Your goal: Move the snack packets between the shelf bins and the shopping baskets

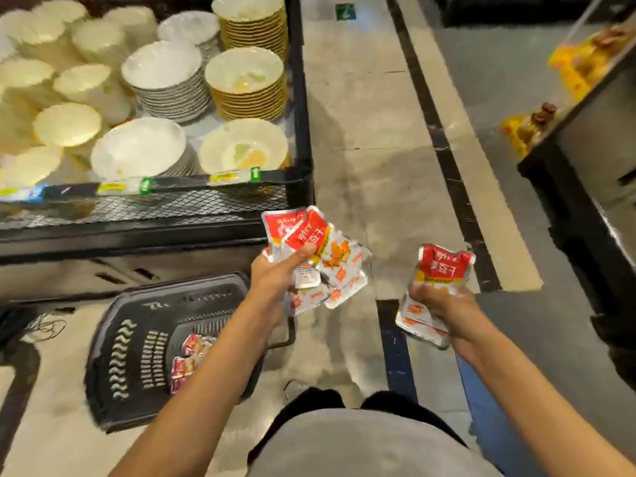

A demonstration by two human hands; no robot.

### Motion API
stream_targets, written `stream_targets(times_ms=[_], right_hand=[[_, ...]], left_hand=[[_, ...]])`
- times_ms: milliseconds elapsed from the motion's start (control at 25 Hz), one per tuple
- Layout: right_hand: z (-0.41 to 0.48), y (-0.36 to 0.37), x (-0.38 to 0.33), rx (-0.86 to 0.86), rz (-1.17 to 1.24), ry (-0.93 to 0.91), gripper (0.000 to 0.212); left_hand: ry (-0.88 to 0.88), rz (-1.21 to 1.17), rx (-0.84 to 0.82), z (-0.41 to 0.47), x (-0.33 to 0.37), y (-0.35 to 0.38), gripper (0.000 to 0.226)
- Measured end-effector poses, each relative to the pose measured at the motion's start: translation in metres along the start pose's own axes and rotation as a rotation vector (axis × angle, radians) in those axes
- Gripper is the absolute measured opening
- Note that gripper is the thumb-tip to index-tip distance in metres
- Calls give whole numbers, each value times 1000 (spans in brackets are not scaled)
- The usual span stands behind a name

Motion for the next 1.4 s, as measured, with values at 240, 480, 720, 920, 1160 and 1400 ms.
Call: stream_targets(times_ms=[240, 480, 720, 920, 1160, 1400], right_hand=[[-66, -162, 38, 258, 270, -14, 31], [-112, -285, 65, 476, 460, -42, 33], [-77, -382, 32, 547, 559, -73, 22], [-17, -477, -22, 617, 652, -106, 41], [12, -569, -70, 731, 789, -102, 24], [14, -671, -83, 859, 932, -132, 19]], left_hand=[[-109, 175, -307, 11, -69, 179, 60], [-225, 318, -447, 13, -154, 298, 19], [-351, 390, -479, 62, -204, 384, 25], [-397, 509, -534, 141, -225, 498, 34], [-426, 709, -772, 214, -245, 694, 47], [-486, 759, -906, 237, -310, 854, 32]])
Point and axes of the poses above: each hand's wrist, its own z-axis towards the middle knuckle, its own y-axis out of the palm, x = y × z, the point moved 10 cm from there along z, towards the middle knuckle, and after that the axes turned 13 degrees about -x, right-handed, at the moved point
